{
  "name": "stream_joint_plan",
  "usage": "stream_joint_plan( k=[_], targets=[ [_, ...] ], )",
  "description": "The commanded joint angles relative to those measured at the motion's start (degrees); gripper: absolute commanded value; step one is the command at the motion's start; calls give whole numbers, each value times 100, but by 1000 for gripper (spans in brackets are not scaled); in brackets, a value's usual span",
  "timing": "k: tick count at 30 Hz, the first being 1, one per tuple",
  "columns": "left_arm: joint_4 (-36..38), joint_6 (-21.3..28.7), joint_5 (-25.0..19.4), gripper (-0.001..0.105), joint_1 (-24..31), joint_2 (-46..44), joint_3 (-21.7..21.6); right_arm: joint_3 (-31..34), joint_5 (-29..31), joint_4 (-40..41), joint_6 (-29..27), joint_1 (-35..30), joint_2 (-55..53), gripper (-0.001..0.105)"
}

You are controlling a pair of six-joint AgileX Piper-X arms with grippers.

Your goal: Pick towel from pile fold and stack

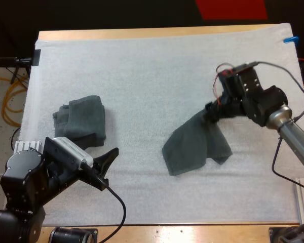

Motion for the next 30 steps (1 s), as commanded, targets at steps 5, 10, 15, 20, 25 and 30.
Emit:
stream_joint_plan(
  k=[5,10,15,20,25,30],
  targets=[
    [555,-43,42,64,-17,3,-31,54,-192,815,580,234,-200,67],
    [1078,-32,42,64,-17,3,-31,795,-781,622,968,348,-200,67],
    [1186,-32,42,64,-17,3,-31,1555,-1293,-269,1287,415,-200,67],
    [1186,-32,42,64,-17,3,-31,1830,-1643,-890,1685,420,-34,66],
    [1186,-32,42,64,-17,3,-31,1828,-1746,-1201,1735,480,376,56],
    [1186,-32,206,64,-17,9,-31,1828,-1861,-796,1682,476,375,48]
  ],
)
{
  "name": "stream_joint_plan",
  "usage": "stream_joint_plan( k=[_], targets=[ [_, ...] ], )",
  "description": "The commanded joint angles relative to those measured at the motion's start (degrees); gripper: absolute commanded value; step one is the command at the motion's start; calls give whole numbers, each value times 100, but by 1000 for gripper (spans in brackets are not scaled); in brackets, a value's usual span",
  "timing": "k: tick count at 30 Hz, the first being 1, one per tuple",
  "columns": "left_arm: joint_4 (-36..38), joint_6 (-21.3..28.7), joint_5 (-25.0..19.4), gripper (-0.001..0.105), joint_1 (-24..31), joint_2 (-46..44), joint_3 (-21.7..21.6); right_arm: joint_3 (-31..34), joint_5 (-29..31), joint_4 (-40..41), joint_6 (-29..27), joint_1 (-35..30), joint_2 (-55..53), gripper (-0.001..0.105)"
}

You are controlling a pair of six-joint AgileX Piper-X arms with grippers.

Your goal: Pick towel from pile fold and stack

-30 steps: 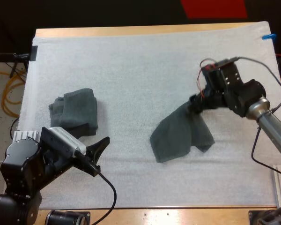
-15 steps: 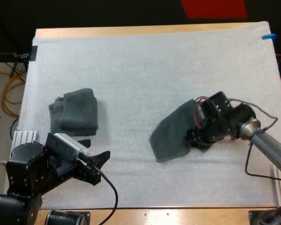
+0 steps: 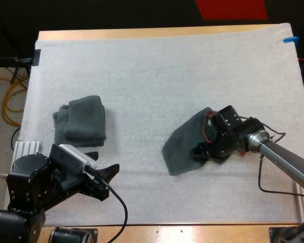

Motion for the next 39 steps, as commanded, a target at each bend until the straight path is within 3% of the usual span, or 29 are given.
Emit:
stream_joint_plan(
  k=[1,9,16,23,29,33,39],
  targets=[
    [-30,-32,217,64,-17,30,-31,-6,-68,147,-89,6,-152,48],
    [-41,57,370,64,-29,141,9,-6,-7,413,-190,6,-693,48],
    [-141,267,276,64,-400,454,9,-6,1144,667,-282,6,-1726,48],
    [-321,486,-637,64,-1433,1035,9,-6,2136,1273,-269,6,-2845,48],
    [-1094,483,-1247,64,-2543,1792,9,-6,2761,1990,-269,6,-3655,48],
    [-1515,476,-1946,64,-3242,2553,9,-6,3186,2249,-256,-103,-4031,48],
    [-1759,476,-2158,64,-3875,3724,6,-6,3144,2348,-315,-791,-4192,48]
  ],
)
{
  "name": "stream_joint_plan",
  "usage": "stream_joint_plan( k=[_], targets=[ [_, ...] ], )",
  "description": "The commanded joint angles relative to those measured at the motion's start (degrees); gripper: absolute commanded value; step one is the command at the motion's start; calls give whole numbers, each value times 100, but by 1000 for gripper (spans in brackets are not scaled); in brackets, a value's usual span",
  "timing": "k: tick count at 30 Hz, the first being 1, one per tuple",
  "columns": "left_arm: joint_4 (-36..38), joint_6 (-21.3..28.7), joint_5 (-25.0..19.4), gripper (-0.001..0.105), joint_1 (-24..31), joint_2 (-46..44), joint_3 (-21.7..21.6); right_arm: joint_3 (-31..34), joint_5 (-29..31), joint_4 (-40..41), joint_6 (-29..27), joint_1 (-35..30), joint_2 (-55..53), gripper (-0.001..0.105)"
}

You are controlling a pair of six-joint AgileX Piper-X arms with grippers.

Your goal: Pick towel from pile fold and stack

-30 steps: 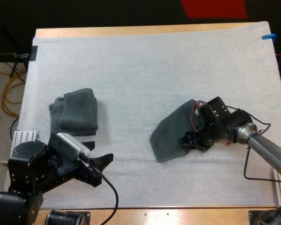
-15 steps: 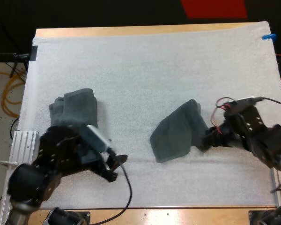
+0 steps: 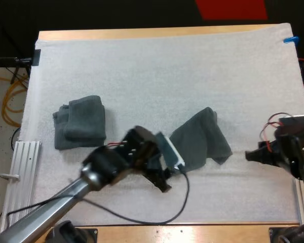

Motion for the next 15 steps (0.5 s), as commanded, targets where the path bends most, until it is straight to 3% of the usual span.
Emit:
stream_joint_plan(
  k=[1,4,10,15],
  targets=[
    [-37,-4,-182,64,-135,220,-17,-6,-127,48,-80,-215,-46,48],
    [-81,-4,-428,55,-375,794,-25,-6,-464,48,-184,-588,-46,48],
    [-329,-24,-460,32,-511,1629,-29,-6,-654,55,-340,-995,-46,48],
    [-321,-58,-460,35,-511,2198,-286,-6,-656,73,-338,-999,-46,48]
  ],
)
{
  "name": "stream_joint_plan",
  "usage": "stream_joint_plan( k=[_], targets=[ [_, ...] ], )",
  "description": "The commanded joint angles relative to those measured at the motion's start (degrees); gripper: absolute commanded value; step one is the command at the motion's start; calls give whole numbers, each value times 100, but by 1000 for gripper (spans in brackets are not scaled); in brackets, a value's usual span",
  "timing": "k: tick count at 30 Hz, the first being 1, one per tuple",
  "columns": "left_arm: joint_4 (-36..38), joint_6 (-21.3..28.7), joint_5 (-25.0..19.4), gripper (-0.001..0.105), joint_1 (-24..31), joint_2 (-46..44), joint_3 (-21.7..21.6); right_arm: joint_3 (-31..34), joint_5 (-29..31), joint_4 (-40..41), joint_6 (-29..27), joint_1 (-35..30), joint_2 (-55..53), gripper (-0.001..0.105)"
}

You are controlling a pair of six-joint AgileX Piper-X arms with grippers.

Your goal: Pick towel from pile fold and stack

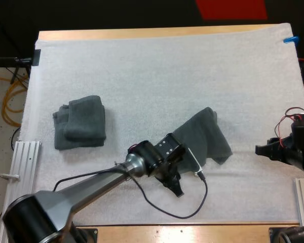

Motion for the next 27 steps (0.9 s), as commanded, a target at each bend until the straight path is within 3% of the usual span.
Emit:
stream_joint_plan(
  k=[1,5,10,17,20,22,25,27],
  targets=[
    [-16,-37,-90,37,-8,128,-157,-6,-56,28,-54,-22,-46,48],
    [50,-23,-113,41,-8,529,-528,-6,-56,28,-54,-22,-46,48],
    [491,100,-761,41,-8,1103,-916,-6,-144,28,-54,-22,-46,48],
    [852,284,-770,39,-8,1525,-932,-6,-143,28,-70,-22,-46,48],
    [943,284,-870,23,-8,1516,-932,-6,-143,28,-70,-22,-46,48],
    [1071,284,-1266,2,-8,1425,-932,-6,-143,28,-70,-22,-46,48],
    [1122,332,-1727,0,-8,1204,-932,-6,-182,28,-70,-22,-46,48],
    [1122,332,-1760,0,-8,1009,-932,-6,-198,28,-96,-22,-46,48]
  ],
)
